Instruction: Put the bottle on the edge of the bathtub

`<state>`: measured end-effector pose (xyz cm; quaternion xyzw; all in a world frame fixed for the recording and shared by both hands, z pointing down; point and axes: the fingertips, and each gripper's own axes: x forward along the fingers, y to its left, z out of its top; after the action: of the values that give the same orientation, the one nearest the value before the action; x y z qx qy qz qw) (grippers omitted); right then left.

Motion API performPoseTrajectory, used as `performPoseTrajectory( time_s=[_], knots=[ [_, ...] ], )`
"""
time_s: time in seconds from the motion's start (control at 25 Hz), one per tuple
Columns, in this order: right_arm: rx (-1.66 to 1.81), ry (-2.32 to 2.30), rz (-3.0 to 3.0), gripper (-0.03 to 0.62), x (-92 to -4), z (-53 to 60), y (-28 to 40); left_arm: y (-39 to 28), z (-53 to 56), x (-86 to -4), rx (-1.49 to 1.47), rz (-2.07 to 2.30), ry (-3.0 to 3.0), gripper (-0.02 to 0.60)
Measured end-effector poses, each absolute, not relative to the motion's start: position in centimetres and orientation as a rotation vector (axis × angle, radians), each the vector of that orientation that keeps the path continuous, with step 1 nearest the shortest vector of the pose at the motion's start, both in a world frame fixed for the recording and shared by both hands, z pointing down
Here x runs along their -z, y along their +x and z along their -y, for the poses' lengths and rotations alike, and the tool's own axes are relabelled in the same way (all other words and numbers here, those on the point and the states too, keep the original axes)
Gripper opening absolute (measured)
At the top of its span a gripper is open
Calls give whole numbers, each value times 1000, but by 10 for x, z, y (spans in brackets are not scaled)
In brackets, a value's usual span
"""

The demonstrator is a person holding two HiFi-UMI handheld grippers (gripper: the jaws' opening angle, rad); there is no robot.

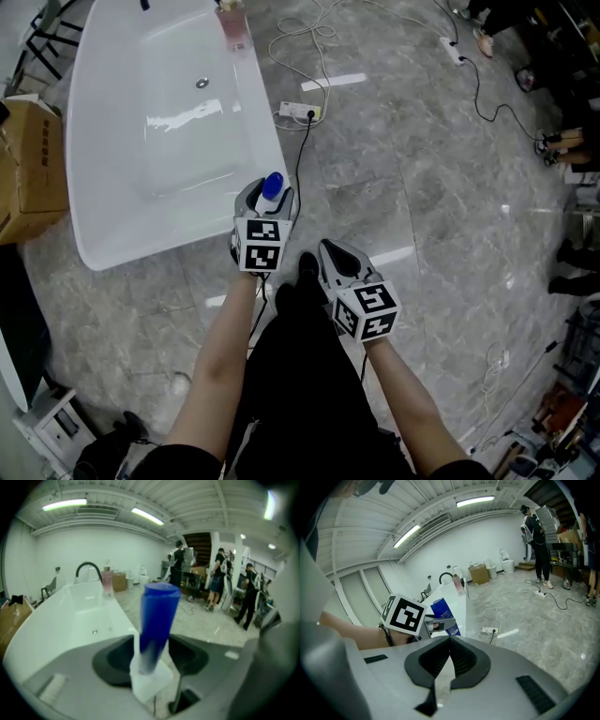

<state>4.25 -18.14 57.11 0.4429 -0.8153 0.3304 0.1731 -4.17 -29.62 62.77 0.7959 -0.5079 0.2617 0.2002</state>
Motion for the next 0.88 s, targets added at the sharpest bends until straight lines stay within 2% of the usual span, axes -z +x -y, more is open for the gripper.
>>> performPoseTrajectory(
  time_s=[0.4, 0.88],
  knots=[
    [-904, 1294, 2333, 3, -559, 176, 43, -56, 269, -617, -707, 1421, 2184, 226],
    [-825, 1351, 2363, 3, -534, 161, 45, -87, 225, -595, -717, 1468, 2139, 135]
  ],
)
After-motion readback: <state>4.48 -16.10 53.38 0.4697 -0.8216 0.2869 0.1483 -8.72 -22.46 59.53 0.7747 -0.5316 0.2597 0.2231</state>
